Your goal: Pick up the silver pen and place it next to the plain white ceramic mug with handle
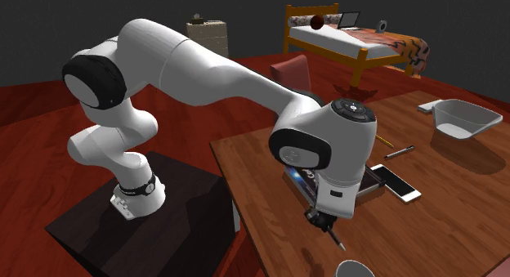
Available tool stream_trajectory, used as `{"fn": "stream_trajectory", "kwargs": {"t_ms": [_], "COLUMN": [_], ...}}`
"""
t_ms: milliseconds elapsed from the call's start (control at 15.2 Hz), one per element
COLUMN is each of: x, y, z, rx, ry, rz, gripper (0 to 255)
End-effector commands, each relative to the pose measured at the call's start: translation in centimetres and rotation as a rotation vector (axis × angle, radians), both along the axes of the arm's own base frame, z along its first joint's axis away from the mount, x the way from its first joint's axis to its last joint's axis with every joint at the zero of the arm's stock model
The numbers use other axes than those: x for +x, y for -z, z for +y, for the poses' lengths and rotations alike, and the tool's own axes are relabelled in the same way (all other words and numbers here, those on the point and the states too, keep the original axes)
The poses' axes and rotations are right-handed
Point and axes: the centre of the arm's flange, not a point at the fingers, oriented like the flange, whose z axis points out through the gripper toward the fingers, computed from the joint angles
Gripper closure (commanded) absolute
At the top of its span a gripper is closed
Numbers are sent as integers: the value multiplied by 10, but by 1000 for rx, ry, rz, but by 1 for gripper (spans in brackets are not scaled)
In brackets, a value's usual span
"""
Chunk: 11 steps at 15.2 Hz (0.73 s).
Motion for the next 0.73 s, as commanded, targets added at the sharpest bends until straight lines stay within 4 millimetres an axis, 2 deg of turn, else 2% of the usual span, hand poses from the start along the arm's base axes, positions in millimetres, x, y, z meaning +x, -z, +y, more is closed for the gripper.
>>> {"fn": "stream_trajectory", "kwargs": {"t_ms": [0,396,660], "x": [-1,-1,-1], "y": [10,42,42], "z": [-1,-1,-1], "rx": [0,0,0], "ry": [0,0,0], "rz": [0,0,0], "gripper": [255,255,255]}}
